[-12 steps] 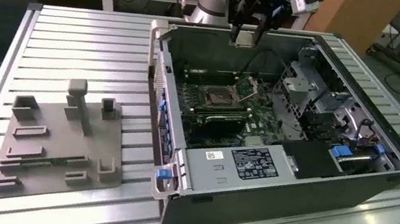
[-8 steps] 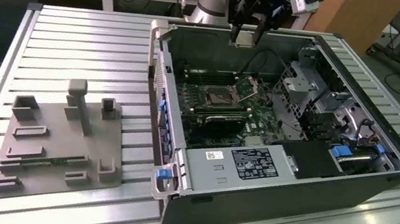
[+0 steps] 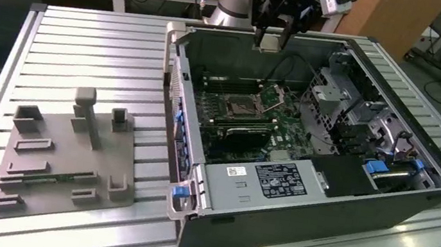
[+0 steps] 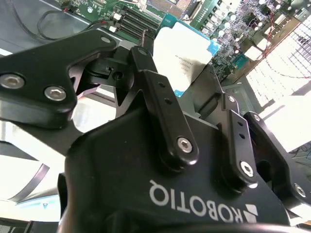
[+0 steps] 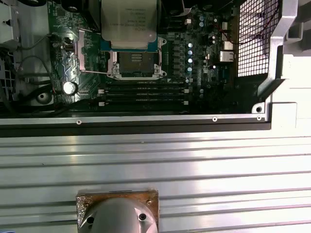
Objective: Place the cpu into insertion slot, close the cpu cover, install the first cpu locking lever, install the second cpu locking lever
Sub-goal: 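Place the cpu into insertion slot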
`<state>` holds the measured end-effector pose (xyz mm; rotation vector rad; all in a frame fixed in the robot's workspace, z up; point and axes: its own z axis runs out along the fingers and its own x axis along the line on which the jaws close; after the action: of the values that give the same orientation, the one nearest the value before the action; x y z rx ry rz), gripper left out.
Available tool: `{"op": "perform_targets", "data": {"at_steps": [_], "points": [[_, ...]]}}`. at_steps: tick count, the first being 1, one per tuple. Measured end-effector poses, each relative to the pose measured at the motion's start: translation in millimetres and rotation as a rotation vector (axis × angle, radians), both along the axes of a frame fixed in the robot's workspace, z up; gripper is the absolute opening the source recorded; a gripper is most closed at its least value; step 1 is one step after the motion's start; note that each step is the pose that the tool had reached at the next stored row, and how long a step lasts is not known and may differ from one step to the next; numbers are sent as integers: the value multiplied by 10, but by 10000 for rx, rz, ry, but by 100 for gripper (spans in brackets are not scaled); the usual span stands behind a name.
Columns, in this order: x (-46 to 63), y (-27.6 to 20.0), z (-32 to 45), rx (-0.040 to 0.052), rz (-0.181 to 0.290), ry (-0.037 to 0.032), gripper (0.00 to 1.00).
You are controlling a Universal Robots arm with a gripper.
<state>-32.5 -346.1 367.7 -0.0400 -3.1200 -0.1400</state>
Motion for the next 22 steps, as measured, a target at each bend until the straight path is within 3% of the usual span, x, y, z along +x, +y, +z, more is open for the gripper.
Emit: {"op": "perform_targets", "data": {"at_steps": [3, 7, 15, 22], "points": [[0, 0, 0, 0, -57, 0, 54], [-2, 0, -2, 0, -510, 0, 54], [-111, 0, -3, 0, -633, 1, 54], [-113, 0, -9, -3, -1466, 1, 54]]}}
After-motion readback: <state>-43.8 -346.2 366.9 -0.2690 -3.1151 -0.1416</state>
